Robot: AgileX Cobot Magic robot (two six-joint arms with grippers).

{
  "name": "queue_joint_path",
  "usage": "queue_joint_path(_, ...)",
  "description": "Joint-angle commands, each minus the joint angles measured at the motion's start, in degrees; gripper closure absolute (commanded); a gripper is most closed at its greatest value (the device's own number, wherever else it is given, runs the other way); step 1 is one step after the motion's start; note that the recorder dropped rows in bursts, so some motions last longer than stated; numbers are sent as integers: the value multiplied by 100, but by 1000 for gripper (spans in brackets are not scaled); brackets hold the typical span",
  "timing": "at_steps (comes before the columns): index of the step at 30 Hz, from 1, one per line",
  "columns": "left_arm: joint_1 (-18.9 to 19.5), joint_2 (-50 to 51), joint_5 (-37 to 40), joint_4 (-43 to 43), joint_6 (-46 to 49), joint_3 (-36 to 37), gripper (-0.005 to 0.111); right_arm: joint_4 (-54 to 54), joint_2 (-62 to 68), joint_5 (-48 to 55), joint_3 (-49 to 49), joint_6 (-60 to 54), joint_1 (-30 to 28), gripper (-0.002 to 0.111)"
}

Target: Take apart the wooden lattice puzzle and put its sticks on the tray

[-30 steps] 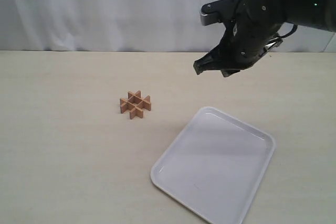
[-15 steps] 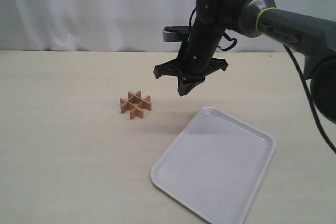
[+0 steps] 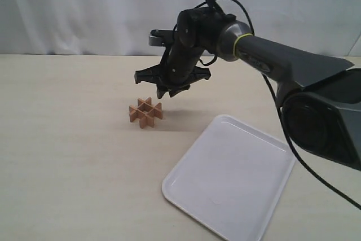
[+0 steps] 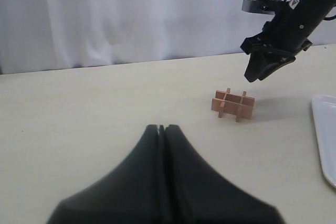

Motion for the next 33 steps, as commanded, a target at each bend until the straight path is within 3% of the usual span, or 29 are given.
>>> queue_joint_path(1, 6, 2, -78, 9, -18, 13, 107, -551, 11, -250, -66, 649, 112, 78)
queue_joint_path(7, 6, 2, -78, 9, -18, 13, 107, -591, 102, 141, -431, 903, 98, 78)
queue_joint_path(33, 6, 2, -78, 9, -18, 13, 107, -246, 598, -417, -430, 1299, 175, 78)
